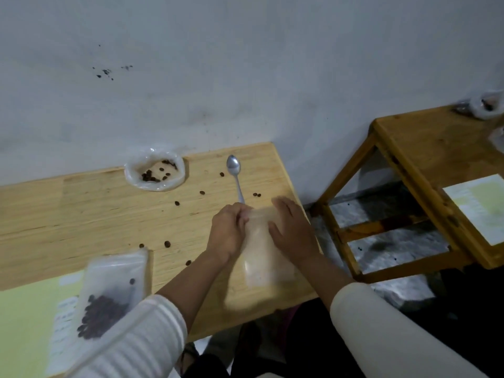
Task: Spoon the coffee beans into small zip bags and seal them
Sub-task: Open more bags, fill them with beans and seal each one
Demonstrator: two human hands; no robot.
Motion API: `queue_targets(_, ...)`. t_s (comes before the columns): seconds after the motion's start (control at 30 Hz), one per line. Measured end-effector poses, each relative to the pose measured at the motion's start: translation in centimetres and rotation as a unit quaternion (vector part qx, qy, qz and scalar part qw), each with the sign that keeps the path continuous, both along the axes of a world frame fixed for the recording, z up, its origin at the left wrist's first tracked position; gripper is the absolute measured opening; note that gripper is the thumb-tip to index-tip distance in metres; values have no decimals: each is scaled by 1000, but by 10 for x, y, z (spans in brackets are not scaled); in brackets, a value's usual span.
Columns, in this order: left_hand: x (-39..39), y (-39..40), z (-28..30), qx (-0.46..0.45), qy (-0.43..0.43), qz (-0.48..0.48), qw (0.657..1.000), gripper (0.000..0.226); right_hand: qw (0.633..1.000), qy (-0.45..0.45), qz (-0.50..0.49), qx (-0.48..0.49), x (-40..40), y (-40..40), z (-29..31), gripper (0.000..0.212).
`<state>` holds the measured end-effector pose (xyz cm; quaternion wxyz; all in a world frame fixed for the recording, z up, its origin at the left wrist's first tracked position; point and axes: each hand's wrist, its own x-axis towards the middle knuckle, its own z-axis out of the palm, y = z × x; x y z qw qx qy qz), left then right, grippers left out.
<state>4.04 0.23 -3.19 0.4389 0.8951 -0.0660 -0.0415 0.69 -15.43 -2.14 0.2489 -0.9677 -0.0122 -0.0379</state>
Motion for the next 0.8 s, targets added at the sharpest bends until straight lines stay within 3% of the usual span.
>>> queue_targets(0.2,19,38,56,-91,-68,98,989,16,993,-114,30,24,52,36,46,24)
queue_targets(0.3,27,60,77,-120,-122,202,964,31,981,-157,30,113,63,67,71,16)
queue_targets(0.4,27,79,96,-166,-112,269,942,46,961,-91,4,260,69,102,93,8)
queue_targets(0.57,23,112,111,-237,-62,225,943,43,874,46,49,481,71,156,113,12)
queue_targets(0.63,24,128,113,-242,-63,226,942,38,860,51,59,504,71,174,118,14)
queue_targets(0.8,23,166,111,-235,-63,222,944,27,877,45,56,475,73,211,114,11)
